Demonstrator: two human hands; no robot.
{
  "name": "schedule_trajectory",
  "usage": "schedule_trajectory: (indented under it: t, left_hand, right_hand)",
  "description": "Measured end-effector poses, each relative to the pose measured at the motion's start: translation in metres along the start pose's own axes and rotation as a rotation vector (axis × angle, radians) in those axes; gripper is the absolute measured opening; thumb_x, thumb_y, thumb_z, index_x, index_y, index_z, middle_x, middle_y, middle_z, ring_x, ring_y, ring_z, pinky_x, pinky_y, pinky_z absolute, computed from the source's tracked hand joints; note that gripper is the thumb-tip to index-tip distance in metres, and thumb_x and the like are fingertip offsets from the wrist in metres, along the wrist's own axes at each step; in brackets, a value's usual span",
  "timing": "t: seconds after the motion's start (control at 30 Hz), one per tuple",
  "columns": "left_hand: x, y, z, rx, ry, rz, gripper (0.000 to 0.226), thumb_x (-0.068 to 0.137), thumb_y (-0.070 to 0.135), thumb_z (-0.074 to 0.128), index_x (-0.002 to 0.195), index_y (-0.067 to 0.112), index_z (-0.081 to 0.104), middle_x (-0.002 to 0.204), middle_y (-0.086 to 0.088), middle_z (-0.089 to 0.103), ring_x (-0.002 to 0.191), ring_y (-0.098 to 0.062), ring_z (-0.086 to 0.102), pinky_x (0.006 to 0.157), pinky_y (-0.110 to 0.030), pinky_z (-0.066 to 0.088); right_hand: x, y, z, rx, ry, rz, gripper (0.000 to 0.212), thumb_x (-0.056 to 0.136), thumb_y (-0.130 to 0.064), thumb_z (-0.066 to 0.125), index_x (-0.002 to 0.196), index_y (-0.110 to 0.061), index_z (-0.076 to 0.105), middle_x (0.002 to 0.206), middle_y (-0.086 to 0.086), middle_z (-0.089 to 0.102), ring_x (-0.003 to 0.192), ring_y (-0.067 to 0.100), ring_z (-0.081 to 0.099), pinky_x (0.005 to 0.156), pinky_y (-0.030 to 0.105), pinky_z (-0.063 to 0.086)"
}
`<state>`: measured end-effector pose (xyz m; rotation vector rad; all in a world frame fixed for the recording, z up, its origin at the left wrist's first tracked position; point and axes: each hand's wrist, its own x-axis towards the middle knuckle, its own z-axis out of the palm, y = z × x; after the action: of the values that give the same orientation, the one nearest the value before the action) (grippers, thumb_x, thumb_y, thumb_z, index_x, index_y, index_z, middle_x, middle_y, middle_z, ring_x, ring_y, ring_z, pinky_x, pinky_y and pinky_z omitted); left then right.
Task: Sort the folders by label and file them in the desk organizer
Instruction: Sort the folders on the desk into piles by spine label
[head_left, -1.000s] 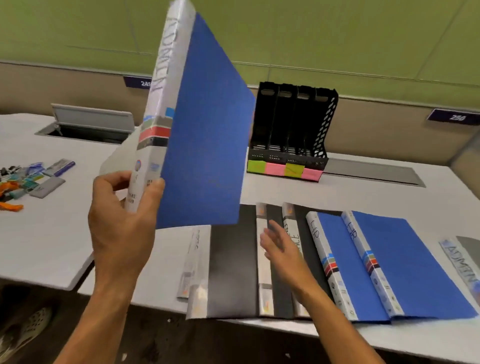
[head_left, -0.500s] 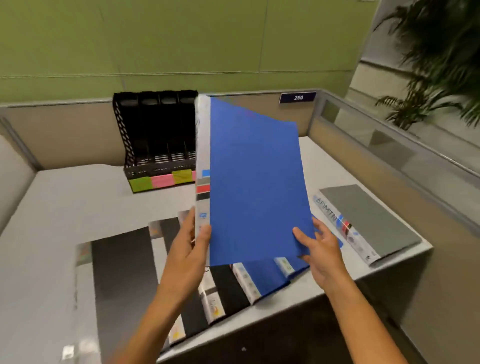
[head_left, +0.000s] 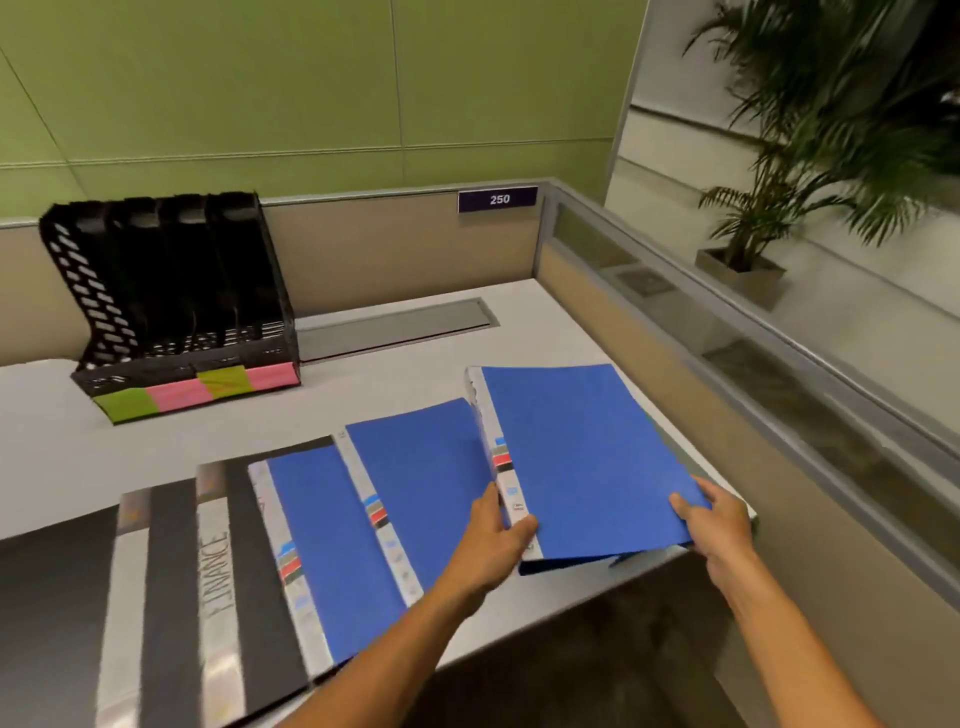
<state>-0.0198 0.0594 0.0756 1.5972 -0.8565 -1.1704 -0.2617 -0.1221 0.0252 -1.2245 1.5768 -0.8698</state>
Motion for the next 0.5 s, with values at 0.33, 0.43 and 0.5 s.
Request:
schedule_trajectory:
  t: [0.33,0.43,0.5]
  left_hand:
    - [0.060,0.004,0.091,0.039,0.004,-0.154,0.064,0.096,0.014,0.064,0.147,0.025,0.027,0.148,-0.002,0.045,0.132,-0.023,0.052,0.109,-0.045,0.048]
    - [0.070,0.003,0.104,0.085,0.009,-0.195,0.070,0.096,0.017,0.065,0.151,0.023,0.021,0.151,-0.004,0.040,0.138,-0.025,0.045,0.115,-0.050,0.041]
    - [0.076,0.000,0.111,0.236,0.008,-0.203,0.073,0.096,0.026,0.065,0.153,0.021,0.020,0.154,-0.006,0.035,0.143,-0.031,0.034,0.119,-0.053,0.033]
  right_hand:
    - [0.127,0.027,-0.034,-0.233,-0.005,0.066,0.040,0.093,-0.009,0.067,0.133,-0.009,0.060,0.114,0.018,0.065,0.096,0.037,0.065,0.083,0.050,0.057]
    - [0.135,0.027,-0.031,-0.249,0.025,0.117,0.044,0.093,-0.007,0.068,0.136,-0.008,0.056,0.126,0.023,0.062,0.101,0.040,0.063,0.089,0.055,0.055]
    - [0.136,0.024,-0.029,-0.312,0.021,0.117,0.054,0.092,-0.011,0.071,0.142,-0.009,0.050,0.135,0.021,0.057,0.111,0.043,0.060,0.093,0.054,0.051]
